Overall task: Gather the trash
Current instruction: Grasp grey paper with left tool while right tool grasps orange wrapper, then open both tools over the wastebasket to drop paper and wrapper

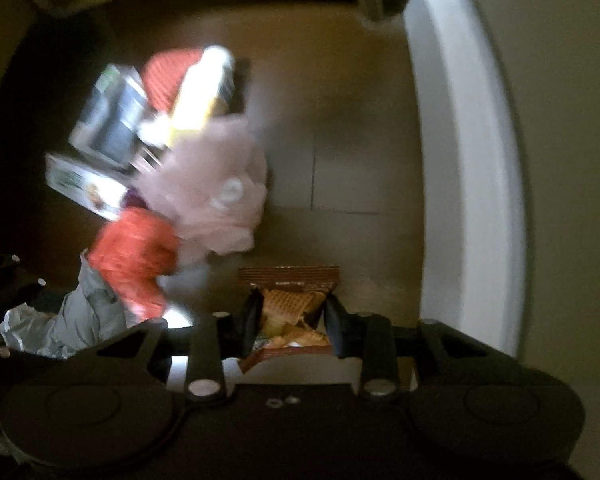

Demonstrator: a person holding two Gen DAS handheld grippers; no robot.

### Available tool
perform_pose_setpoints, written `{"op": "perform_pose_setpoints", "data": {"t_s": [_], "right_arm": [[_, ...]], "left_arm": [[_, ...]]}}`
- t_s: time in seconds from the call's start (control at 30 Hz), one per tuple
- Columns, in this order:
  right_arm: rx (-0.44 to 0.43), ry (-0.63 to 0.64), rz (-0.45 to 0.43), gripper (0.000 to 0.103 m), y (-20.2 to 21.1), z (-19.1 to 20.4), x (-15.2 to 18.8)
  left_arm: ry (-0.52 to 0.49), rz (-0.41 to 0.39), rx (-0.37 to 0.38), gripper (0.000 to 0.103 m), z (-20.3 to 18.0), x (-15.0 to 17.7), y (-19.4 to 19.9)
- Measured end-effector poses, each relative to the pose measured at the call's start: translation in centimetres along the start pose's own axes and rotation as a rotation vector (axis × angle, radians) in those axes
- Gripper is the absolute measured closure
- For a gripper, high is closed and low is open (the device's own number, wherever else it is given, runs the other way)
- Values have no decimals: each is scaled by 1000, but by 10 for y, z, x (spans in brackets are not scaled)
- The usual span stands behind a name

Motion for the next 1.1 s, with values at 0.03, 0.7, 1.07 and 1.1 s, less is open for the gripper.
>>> {"op": "perform_pose_setpoints", "data": {"t_s": [0.03, 0.7, 1.07, 1.1], "right_arm": [[0, -1, -13, 69, 17, 7, -5], [-104, 165, -336, 70, 366, 190, -146], [-140, 358, -542, 70, 507, 281, -248], [-145, 372, -559, 70, 514, 287, -258]], "left_arm": [[14, -8, -2, 56, 5, -4, 18], [362, -292, -8, 56, 209, -68, 399], [483, -556, -29, 56, 341, -125, 566], [495, -583, -27, 56, 353, -133, 580]]}}
Point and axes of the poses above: each gripper's, at about its wrist camera, not at the fingertips, and y roughly against the way its jaws point, z to its left, x to its underside, the point moved 7 cm from there along -y, roughly the way its jaws point, and after that the axes turned 12 degrees about -x, right-handed, at the moved point
